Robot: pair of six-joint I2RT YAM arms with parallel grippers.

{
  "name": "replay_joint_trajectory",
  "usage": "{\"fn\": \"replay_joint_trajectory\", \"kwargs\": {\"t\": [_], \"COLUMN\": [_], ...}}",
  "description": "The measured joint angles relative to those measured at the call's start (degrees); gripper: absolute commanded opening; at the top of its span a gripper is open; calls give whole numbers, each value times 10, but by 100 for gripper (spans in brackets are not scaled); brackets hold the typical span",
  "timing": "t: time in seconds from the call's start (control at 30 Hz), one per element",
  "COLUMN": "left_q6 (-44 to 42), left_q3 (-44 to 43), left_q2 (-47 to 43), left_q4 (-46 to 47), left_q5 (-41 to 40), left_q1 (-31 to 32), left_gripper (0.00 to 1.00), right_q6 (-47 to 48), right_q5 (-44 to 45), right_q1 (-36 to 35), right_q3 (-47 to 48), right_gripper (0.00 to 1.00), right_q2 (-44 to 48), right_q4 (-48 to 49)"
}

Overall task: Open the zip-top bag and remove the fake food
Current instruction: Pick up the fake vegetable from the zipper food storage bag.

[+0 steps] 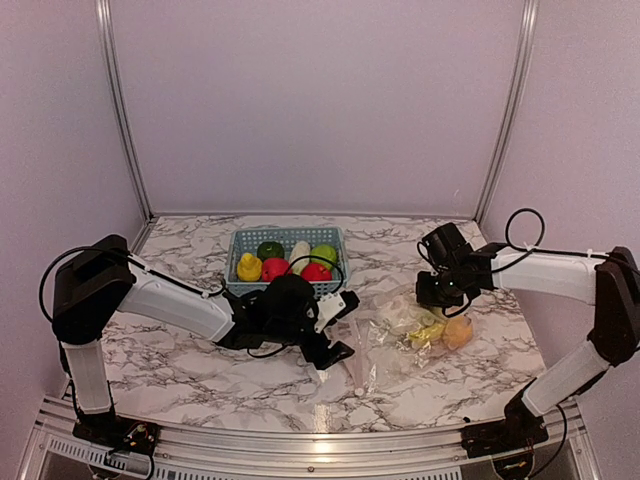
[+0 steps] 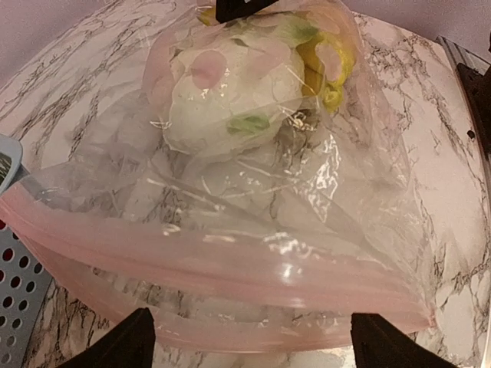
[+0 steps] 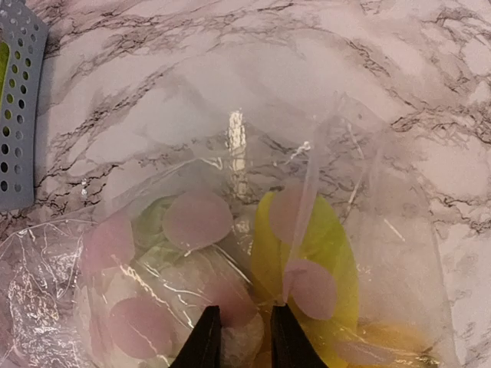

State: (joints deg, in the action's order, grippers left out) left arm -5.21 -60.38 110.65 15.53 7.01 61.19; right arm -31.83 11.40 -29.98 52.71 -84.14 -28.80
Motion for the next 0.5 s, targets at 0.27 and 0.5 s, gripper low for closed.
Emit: {"fn": "replay_joint_trajectory", "kwargs": {"t": [0.27,0.5], "left_q6": [-4,-7], "left_q3": [-7,-9], "left_q2": [0,2], "left_q4": [-8,-16], "left_q5": [0,0], "left_q1": [0,0], "left_gripper": [92,92], "right_q6": [13,24], "right_q5": [-11,-19], "right_q1": [-22,-30], "right_q3": [-2,-2], "right_gripper": [53,64], "right_q2": [-10,-21], "right_q4": [27,42]}}
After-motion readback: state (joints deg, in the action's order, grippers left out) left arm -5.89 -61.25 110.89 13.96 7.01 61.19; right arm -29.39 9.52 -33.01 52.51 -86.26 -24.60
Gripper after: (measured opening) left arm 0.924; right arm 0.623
